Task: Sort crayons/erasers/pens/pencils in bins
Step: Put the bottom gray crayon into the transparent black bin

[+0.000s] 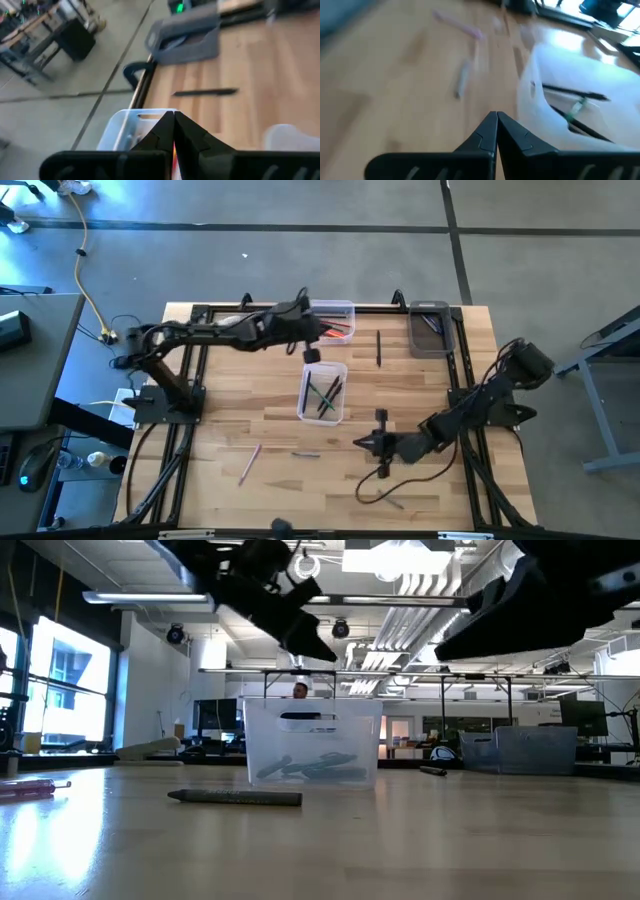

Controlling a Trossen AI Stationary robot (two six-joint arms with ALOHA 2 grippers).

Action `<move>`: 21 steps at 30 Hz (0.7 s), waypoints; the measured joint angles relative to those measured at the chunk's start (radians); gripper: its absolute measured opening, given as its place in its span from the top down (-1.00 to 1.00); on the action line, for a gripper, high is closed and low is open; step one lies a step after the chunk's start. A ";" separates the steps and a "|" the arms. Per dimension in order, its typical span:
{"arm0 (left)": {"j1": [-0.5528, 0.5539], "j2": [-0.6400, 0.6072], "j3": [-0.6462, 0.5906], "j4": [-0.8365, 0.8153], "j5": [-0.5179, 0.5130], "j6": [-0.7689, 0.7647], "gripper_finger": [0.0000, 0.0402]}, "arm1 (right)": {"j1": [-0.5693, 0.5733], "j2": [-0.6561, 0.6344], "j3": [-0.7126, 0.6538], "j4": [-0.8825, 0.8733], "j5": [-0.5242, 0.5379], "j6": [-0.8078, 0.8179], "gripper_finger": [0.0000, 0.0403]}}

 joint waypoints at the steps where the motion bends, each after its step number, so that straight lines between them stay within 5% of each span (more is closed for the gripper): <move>1: -0.004 -0.032 -0.047 0.039 0.021 -0.015 1.00 | -0.012 -0.030 -0.043 0.072 -0.041 0.000 1.00; 5: -0.028 -0.161 -0.240 0.196 0.102 -0.093 1.00 | -0.052 -0.139 -0.164 0.230 -0.151 0.057 1.00; 10: -0.101 -0.296 -0.438 0.368 0.166 -0.201 1.00 | -0.051 -0.217 -0.184 0.166 -0.135 0.148 1.00; 21: -0.318 -0.407 -0.713 0.781 0.161 -0.327 1.00 | 0.064 -0.124 0.202 -0.658 -0.054 0.575 1.00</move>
